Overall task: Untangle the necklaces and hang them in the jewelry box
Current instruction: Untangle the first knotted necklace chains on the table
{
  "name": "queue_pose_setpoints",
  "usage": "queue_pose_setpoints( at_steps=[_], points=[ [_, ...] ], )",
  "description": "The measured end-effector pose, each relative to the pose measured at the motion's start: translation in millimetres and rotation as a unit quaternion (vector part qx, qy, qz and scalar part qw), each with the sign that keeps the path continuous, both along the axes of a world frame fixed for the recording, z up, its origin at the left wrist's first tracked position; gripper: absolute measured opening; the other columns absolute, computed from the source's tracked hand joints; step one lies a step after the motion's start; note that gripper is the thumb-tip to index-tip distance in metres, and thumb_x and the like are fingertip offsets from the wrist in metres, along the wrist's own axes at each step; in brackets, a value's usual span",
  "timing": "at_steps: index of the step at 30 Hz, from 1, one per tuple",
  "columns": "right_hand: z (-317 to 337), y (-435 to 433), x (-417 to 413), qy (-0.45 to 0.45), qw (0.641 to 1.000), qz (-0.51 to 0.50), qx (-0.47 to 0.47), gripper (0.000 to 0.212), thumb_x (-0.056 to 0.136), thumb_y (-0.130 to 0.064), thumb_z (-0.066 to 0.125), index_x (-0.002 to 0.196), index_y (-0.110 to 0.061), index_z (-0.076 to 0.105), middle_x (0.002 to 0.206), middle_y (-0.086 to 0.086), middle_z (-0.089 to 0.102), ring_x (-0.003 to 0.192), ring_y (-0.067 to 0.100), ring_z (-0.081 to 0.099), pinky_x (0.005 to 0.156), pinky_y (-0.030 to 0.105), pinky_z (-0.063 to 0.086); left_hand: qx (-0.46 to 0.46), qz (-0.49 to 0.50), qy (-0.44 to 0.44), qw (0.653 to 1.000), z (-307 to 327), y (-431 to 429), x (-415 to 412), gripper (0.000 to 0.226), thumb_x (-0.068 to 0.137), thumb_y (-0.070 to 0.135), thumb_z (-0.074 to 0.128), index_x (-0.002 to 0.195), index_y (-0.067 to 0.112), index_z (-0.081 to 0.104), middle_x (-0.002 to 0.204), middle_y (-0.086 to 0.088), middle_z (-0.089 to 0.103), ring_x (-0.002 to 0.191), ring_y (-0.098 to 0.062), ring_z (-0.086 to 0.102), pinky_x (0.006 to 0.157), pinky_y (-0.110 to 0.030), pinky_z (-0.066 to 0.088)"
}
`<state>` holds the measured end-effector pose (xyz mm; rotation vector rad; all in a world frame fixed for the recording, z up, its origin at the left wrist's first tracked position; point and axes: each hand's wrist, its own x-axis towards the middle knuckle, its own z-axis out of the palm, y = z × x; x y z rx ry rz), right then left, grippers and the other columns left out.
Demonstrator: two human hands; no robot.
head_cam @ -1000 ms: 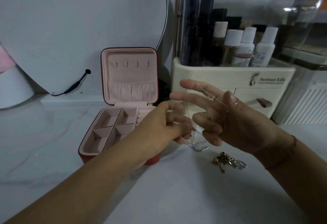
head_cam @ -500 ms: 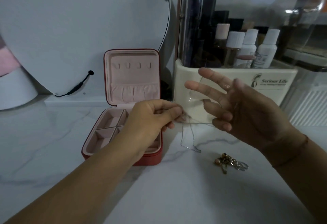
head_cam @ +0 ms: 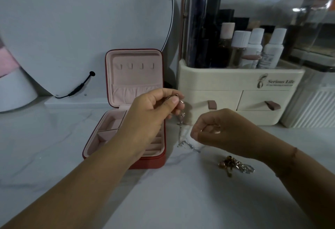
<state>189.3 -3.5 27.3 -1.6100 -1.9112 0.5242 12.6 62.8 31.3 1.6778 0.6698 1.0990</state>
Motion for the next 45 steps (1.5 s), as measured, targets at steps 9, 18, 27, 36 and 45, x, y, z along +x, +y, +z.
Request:
queue_pose_setpoints(
  at_steps=[9,18,27,36,45],
  points=[
    [-4.5,6.7,-4.8,0.146,0.989,0.001,0.022,0.013,0.081,-0.016,0.071,0.094,-0.016,0.071,0.080,-0.001,0.070,0.075,0.008,0.066,0.072,0.017,0.052,-0.083,-0.117,-0.064,0.988,2.5,-3.0,0.9,0.018,0.096,0.009,0.044,0.096,0.011,0.062,0.080,-0.003,0.070,0.076,-0.019,0.069,0.067,-0.023,0.053],
    [2.8,6.6,0.5,0.330,0.944,-0.010,0.007,0.013,0.088,-0.009,0.060,0.076,-0.011,0.067,0.076,0.006,0.067,0.071,0.014,0.056,0.069,0.027,0.045,-0.141,-0.101,-0.085,0.981,0.9,4.5,0.3,0.017,0.091,0.011,0.049,0.095,0.012,0.065,0.077,-0.001,0.068,0.043,-0.006,0.040,0.046,-0.017,0.038],
    [8.4,8.9,4.4,0.523,0.852,0.019,-0.017,0.010,0.092,-0.012,0.045,0.085,-0.006,0.049,0.080,0.014,0.066,0.076,0.025,0.065,0.069,0.031,0.056,-0.132,-0.106,0.002,0.985,-3.5,1.3,1.8,0.028,0.069,0.021,0.066,0.095,0.011,0.066,0.069,0.000,0.068,0.034,-0.002,0.030,0.038,-0.014,0.028],
    [7.3,9.9,5.7,0.507,0.862,0.010,0.009,0.006,0.073,-0.015,0.048,0.074,-0.010,0.051,0.074,0.008,0.065,0.071,0.019,0.063,0.066,0.027,0.051,-0.130,-0.086,0.035,0.987,-2.9,-2.4,2.6,0.020,0.065,0.026,0.069,0.082,0.014,0.071,0.041,0.008,0.041,0.037,-0.005,0.024,0.038,-0.019,0.018],
    [4.8,5.8,4.1,0.464,0.885,0.046,0.012,0.017,0.084,-0.022,0.057,0.080,-0.005,0.057,0.077,0.008,0.067,0.070,0.015,0.061,0.066,0.023,0.050,-0.123,-0.068,0.066,0.988,-1.2,-4.2,2.3,0.029,0.061,0.031,0.069,0.085,0.016,0.073,0.036,0.010,0.042,0.038,-0.006,0.019,0.042,-0.023,0.012]
  ],
)
